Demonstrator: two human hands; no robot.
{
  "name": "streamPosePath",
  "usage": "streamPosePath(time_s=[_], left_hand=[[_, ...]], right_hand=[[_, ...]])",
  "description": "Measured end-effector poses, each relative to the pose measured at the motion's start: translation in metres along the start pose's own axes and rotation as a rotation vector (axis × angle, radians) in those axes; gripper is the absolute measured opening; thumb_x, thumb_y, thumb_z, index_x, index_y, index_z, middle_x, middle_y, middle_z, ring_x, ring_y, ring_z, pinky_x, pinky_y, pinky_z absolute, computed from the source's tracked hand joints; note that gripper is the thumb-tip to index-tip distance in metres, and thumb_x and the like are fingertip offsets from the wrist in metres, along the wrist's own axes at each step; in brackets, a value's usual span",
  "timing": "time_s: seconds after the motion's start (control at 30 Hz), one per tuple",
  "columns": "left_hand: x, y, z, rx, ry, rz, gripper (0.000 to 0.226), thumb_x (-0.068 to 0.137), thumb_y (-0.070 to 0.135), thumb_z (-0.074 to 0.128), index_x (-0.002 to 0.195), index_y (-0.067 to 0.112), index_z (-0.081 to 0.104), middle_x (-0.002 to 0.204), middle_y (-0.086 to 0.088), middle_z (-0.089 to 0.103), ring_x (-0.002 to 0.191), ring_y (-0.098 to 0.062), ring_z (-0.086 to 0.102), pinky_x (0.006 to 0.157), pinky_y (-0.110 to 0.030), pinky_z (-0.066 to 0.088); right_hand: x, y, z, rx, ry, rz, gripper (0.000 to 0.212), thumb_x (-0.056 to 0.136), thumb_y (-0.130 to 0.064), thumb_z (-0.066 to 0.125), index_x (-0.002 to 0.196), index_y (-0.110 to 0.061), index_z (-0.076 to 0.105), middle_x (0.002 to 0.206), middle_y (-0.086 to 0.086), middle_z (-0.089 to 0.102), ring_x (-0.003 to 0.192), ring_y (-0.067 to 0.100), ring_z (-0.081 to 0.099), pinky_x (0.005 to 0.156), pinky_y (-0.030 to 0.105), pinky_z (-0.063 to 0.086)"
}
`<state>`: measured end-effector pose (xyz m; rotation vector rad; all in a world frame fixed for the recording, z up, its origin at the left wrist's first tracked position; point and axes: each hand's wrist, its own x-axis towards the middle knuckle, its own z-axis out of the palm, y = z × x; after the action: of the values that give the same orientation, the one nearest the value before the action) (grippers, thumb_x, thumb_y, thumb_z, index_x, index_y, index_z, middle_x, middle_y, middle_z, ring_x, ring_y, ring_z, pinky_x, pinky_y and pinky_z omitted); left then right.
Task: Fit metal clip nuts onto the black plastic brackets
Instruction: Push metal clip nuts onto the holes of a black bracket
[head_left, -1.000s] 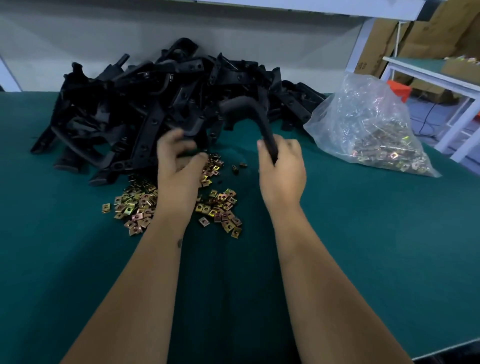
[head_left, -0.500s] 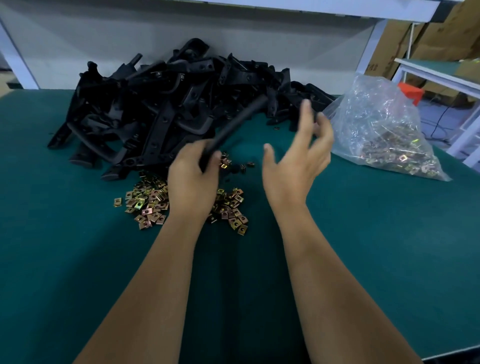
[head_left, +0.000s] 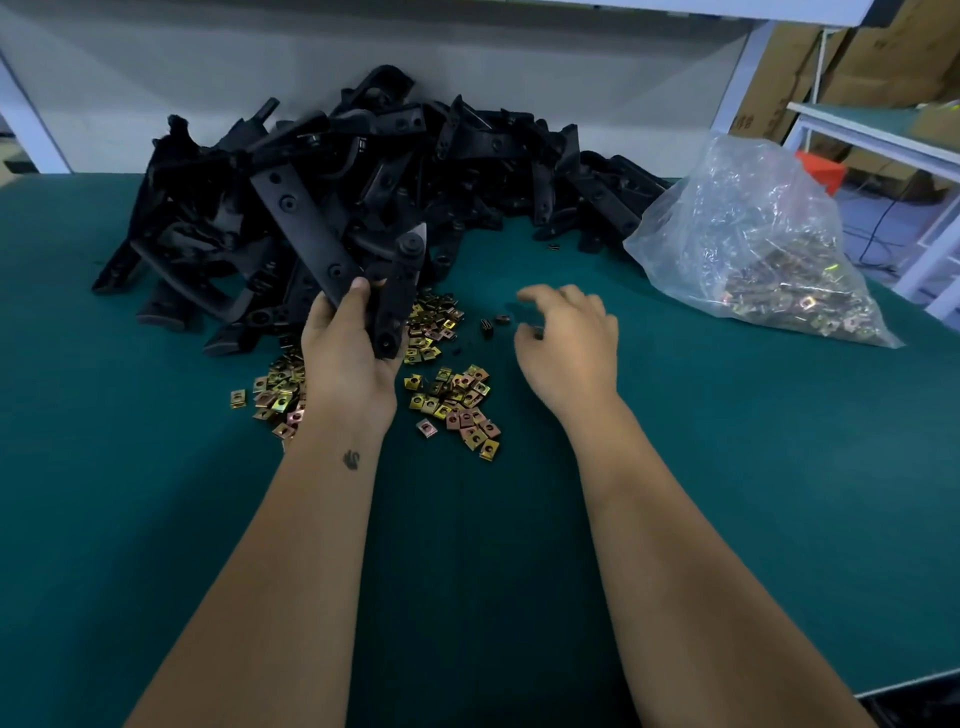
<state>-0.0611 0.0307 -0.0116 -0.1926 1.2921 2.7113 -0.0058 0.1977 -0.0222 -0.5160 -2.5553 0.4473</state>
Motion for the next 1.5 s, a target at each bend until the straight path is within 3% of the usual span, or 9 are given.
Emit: streamPosePath(time_s=[0.17, 0.3, 0.53, 0.7, 0.83, 1.03, 1.17, 1.33, 1.5], left_hand=[[0.000, -0.002, 0.001, -0.019, -0.037, -0.028, 0.018, 0.098, 0.005, 0.051, 0.085, 0.016, 0.052, 0.088, -0.001, 0.059, 0.066, -0.013, 0.050, 0.050, -0.020, 0.043], [0.001, -0.004, 0.003, -0.033, -0.111, -0.033, 0.018, 0.096, -0.001, 0.050, 0.095, 0.015, 0.058, 0.098, -0.002, 0.067, 0.085, -0.016, 0.064, 0.063, -0.024, 0.053], [0.002, -0.011, 0.003, 0.085, -0.222, 0.035, 0.046, 0.097, -0.011, 0.046, 0.138, 0.011, 0.048, 0.121, -0.004, 0.068, 0.111, -0.020, 0.067, 0.085, -0.039, 0.058], [0.003, -0.011, 0.001, 0.139, -0.224, 0.024, 0.049, 0.099, -0.004, 0.047, 0.138, 0.025, 0.044, 0.124, 0.009, 0.068, 0.115, -0.018, 0.065, 0.073, -0.039, 0.060], [0.003, -0.011, 0.001, 0.117, -0.217, -0.003, 0.046, 0.100, -0.003, 0.045, 0.138, 0.024, 0.045, 0.133, 0.004, 0.061, 0.118, -0.022, 0.062, 0.075, -0.043, 0.060], [0.003, -0.011, 0.003, 0.095, -0.183, -0.058, 0.038, 0.103, -0.002, 0.040, 0.133, 0.021, 0.048, 0.134, -0.004, 0.057, 0.113, -0.026, 0.063, 0.071, -0.045, 0.060], [0.003, -0.011, 0.004, 0.099, -0.173, -0.071, 0.037, 0.103, 0.000, 0.040, 0.133, 0.020, 0.048, 0.132, -0.006, 0.059, 0.107, -0.025, 0.066, 0.068, -0.040, 0.060], [0.004, -0.013, 0.004, 0.103, -0.151, -0.060, 0.031, 0.103, 0.000, 0.039, 0.123, 0.021, 0.051, 0.129, -0.007, 0.056, 0.102, -0.027, 0.065, 0.066, -0.036, 0.060], [0.004, -0.012, 0.004, 0.104, -0.141, -0.059, 0.033, 0.101, -0.002, 0.041, 0.120, 0.022, 0.053, 0.127, -0.009, 0.057, 0.100, -0.029, 0.065, 0.065, -0.036, 0.059]], right_hand=[[-0.001, -0.005, 0.007, -0.131, -0.128, 0.011, 0.045, 0.095, -0.023, 0.049, 0.139, -0.020, 0.048, 0.128, 0.009, 0.054, 0.122, 0.031, 0.041, 0.100, 0.040, 0.029], [0.001, 0.000, 0.006, -0.181, -0.058, 0.138, 0.024, 0.091, -0.021, 0.050, 0.107, -0.011, 0.066, 0.111, 0.009, 0.056, 0.110, 0.033, 0.044, 0.089, 0.038, 0.030], [0.002, 0.000, 0.004, 0.101, 0.043, 0.133, 0.012, 0.091, -0.020, 0.065, 0.102, -0.017, 0.064, 0.101, -0.002, 0.064, 0.104, 0.025, 0.052, 0.090, 0.035, 0.036], [0.002, -0.001, 0.004, 0.464, 0.075, 0.239, 0.006, 0.090, -0.016, 0.068, 0.089, -0.020, 0.064, 0.071, -0.016, 0.056, 0.072, 0.005, 0.055, 0.066, 0.024, 0.044], [0.005, 0.003, -0.003, 0.581, 0.207, 0.333, 0.017, 0.097, -0.014, 0.055, 0.100, -0.016, 0.072, 0.088, -0.009, 0.069, 0.082, 0.010, 0.062, 0.068, 0.021, 0.042], [0.005, 0.018, -0.019, 0.309, 0.052, 0.520, 0.028, 0.075, -0.005, 0.045, 0.091, -0.014, 0.065, 0.076, -0.008, 0.062, 0.081, 0.022, 0.060, 0.060, 0.027, 0.044], [0.003, 0.012, -0.014, 0.047, -0.155, 0.368, 0.026, 0.076, -0.017, 0.053, 0.099, -0.016, 0.064, 0.099, 0.003, 0.059, 0.099, 0.029, 0.049, 0.087, 0.037, 0.045], [0.003, 0.011, -0.004, 0.211, -0.159, 0.241, 0.010, 0.080, -0.015, 0.063, 0.090, -0.018, 0.063, 0.097, 0.001, 0.062, 0.093, 0.023, 0.056, 0.074, 0.032, 0.048], [0.000, 0.005, -0.002, 0.472, -0.092, 0.151, 0.028, 0.079, 0.005, 0.061, 0.085, -0.023, 0.056, 0.073, -0.009, 0.051, 0.064, 0.006, 0.047, 0.054, 0.011, 0.038]])
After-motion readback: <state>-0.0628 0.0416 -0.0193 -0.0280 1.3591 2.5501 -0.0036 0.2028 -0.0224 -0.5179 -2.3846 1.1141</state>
